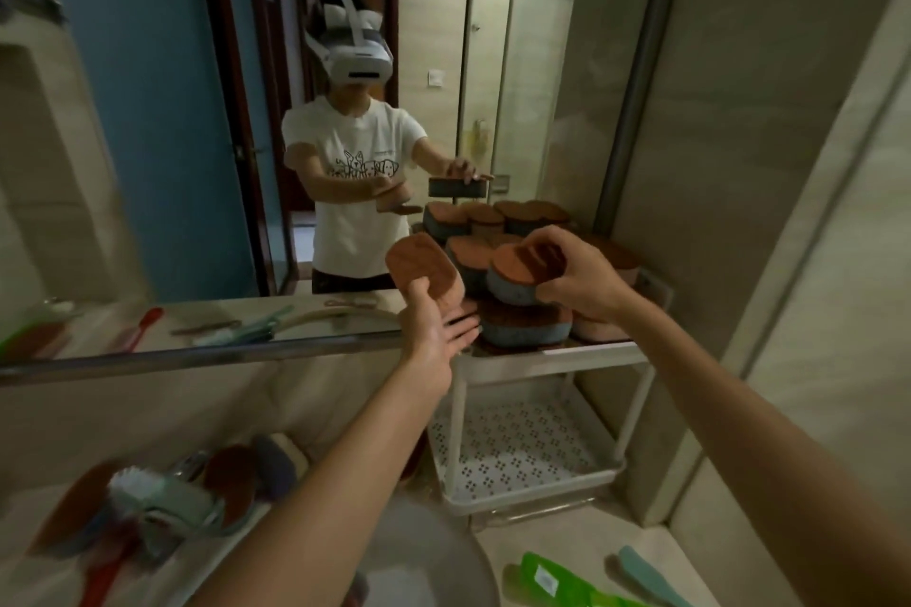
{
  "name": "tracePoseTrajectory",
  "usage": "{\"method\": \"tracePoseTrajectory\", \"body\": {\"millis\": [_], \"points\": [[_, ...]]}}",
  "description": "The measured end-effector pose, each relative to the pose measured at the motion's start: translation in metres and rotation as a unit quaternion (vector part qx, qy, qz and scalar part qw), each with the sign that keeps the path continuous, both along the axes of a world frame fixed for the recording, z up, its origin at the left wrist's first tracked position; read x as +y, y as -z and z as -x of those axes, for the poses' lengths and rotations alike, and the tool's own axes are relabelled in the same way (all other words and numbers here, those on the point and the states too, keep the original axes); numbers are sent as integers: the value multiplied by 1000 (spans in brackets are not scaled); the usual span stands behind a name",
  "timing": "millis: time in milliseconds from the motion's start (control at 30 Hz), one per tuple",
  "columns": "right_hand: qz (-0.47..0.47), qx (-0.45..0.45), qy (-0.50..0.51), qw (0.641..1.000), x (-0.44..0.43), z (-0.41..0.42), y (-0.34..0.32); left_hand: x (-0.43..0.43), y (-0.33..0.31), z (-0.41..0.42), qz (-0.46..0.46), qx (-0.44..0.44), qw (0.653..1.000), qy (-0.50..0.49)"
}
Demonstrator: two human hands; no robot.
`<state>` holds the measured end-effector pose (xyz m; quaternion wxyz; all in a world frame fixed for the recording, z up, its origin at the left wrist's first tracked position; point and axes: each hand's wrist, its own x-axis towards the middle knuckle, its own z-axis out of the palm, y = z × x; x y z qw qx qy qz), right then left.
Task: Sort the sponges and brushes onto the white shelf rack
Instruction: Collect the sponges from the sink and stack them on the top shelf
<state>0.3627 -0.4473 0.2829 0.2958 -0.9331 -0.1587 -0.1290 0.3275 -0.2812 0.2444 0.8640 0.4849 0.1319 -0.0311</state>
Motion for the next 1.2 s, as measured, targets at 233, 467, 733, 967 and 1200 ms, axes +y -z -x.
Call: {"method": "tracePoseTrajectory", "body": {"millis": [233, 467, 733, 967, 1200], "points": [[33, 11, -12, 999, -7, -10, 20, -11, 12, -10, -6, 22, 1000, -15], [22, -4, -32, 999, -7, -12, 21, -12, 12, -11, -8, 20, 999, -27], [64, -7, -30, 997, -3, -12, 25, -17, 11, -9, -18, 18, 999, -31], [138, -15, -28, 990, -8, -9, 32, -18, 8, -5, -44, 5, 998, -54], [-254, 19, -70, 965, -6, 7, 5, -31, -12, -2, -262, -170, 941, -131]]}}
